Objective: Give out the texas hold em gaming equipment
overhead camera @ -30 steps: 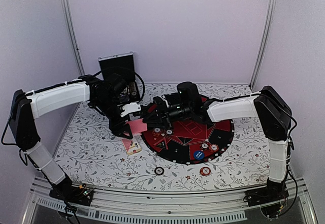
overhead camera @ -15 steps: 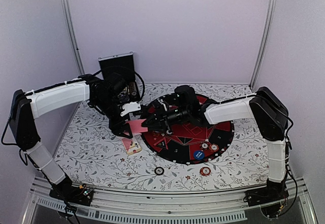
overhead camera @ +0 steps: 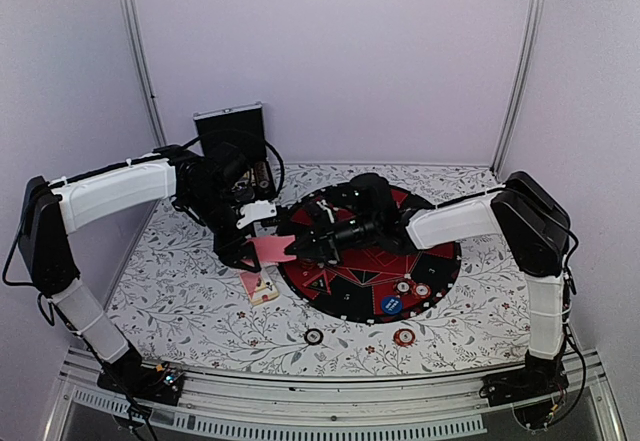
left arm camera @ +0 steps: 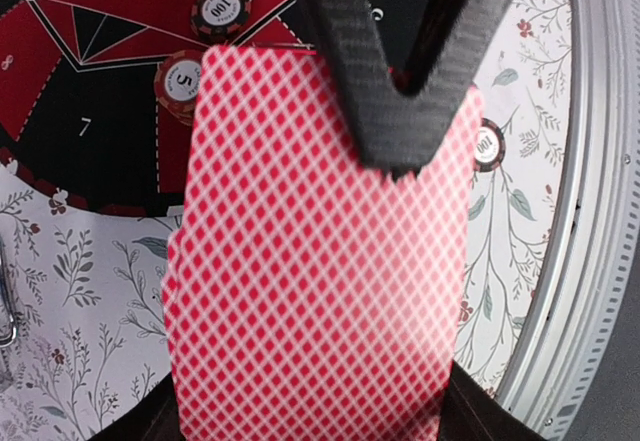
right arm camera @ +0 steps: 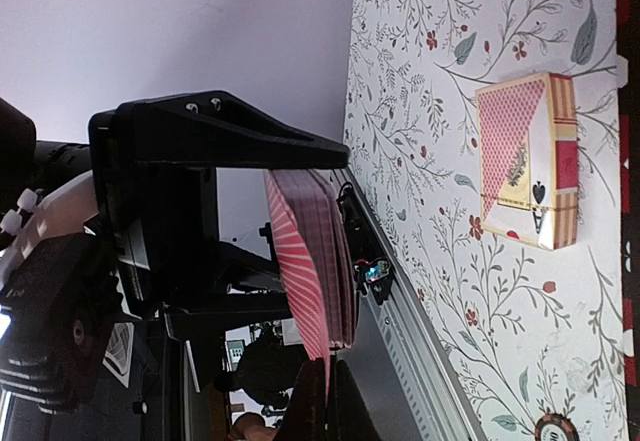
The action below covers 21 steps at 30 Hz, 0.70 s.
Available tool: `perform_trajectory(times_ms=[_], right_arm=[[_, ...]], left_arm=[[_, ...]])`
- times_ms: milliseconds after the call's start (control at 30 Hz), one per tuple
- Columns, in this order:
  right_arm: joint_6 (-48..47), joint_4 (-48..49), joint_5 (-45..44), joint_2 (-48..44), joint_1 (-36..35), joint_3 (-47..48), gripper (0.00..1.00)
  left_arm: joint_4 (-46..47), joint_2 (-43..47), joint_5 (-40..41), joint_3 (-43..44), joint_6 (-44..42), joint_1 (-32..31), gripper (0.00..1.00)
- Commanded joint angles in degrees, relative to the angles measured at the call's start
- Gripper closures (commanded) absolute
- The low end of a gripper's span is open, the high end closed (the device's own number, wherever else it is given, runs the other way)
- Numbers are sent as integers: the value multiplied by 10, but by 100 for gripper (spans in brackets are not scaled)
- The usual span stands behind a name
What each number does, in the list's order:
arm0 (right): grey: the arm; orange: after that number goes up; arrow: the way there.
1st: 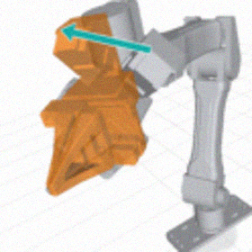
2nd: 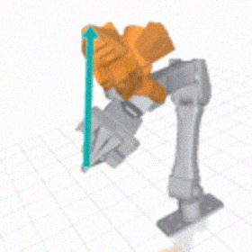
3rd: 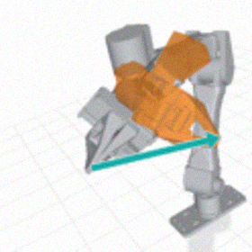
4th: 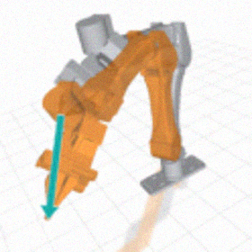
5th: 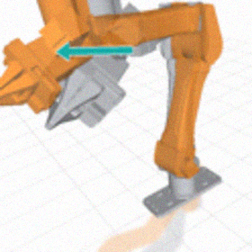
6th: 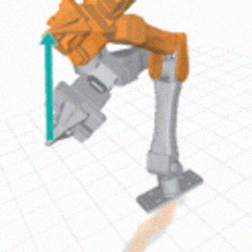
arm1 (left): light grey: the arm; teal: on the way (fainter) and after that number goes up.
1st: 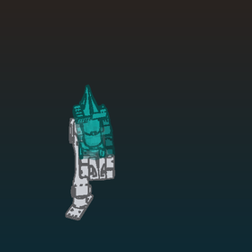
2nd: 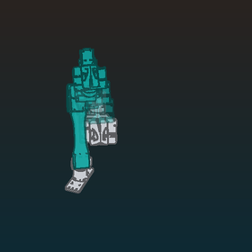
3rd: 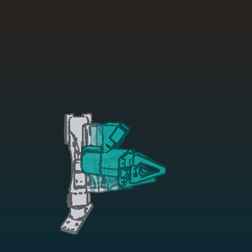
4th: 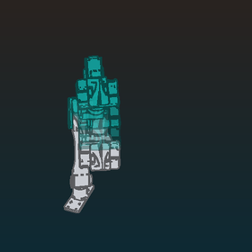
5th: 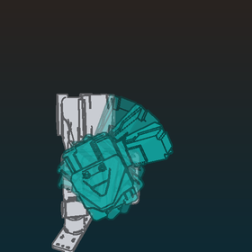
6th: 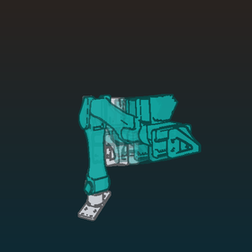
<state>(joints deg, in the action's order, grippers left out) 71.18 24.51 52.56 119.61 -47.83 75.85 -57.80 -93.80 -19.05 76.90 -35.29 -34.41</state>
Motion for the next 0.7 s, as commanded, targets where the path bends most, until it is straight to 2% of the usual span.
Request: perform_trajectory(times_ms=[0, 467, 667], right_arm=[[-4, 9, 5, -51, 25, -33, 100], [-58, -54, 18, -95, 94, -65, 100], [-94, -96, 26, -81, 134, -49, 100]], left_arm=[[-2, -1, -5, 9, 0, 9, 58], [-10, 1, -7, 6, 0, 10, 59], [-16, 5, -8, 7, 0, 10, 60]])
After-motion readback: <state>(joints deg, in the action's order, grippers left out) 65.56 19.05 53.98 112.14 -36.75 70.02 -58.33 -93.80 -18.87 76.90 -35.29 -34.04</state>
